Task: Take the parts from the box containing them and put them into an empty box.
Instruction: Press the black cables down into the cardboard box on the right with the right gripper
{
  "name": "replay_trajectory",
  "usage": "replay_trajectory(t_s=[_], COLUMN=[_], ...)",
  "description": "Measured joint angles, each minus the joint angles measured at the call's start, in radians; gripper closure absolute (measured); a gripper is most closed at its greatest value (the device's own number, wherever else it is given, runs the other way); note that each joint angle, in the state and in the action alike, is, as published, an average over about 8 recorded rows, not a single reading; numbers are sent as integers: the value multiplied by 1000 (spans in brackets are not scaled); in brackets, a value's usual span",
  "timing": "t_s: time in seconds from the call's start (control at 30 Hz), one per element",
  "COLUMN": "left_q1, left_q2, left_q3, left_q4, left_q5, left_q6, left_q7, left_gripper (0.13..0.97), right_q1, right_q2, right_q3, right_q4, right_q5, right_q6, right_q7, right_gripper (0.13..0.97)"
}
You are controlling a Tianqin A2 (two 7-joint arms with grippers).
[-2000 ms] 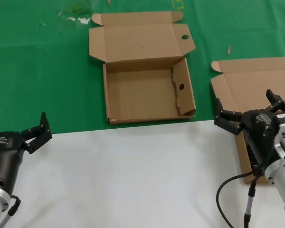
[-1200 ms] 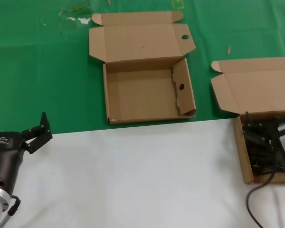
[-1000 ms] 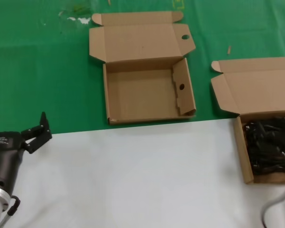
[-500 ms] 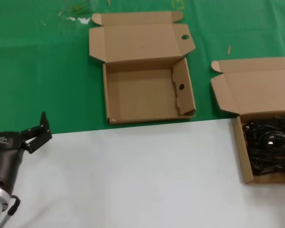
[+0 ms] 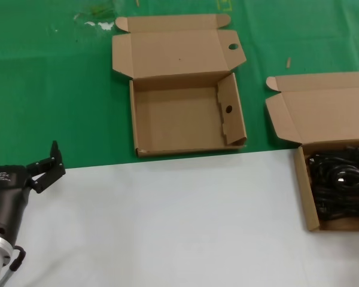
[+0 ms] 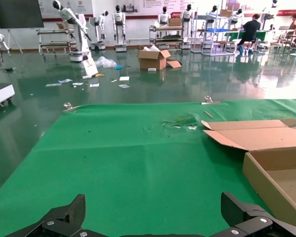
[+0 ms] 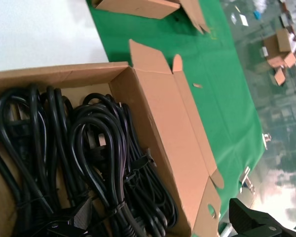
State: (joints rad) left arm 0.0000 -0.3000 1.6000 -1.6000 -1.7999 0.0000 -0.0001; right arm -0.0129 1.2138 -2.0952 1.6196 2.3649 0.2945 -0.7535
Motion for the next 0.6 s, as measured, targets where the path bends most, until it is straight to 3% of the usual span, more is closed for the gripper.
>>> replay_trajectory(t_s=[0.3, 0.6], left_q1=[0, 0], left_q2=[0, 0], left_q3=[0, 0], left_q4=[0, 0], left_q5=[0, 0], left_q6=[0, 0], left_q7=[0, 0], left_gripper=[132, 132], right_q1=[215, 289], right_q2=[10, 43], right_q3=[-201, -296], right_q4=[-41, -38], right_q5=[126, 226], right_q6=[3, 28], right_q7=[-171, -240], right_gripper=[132, 188])
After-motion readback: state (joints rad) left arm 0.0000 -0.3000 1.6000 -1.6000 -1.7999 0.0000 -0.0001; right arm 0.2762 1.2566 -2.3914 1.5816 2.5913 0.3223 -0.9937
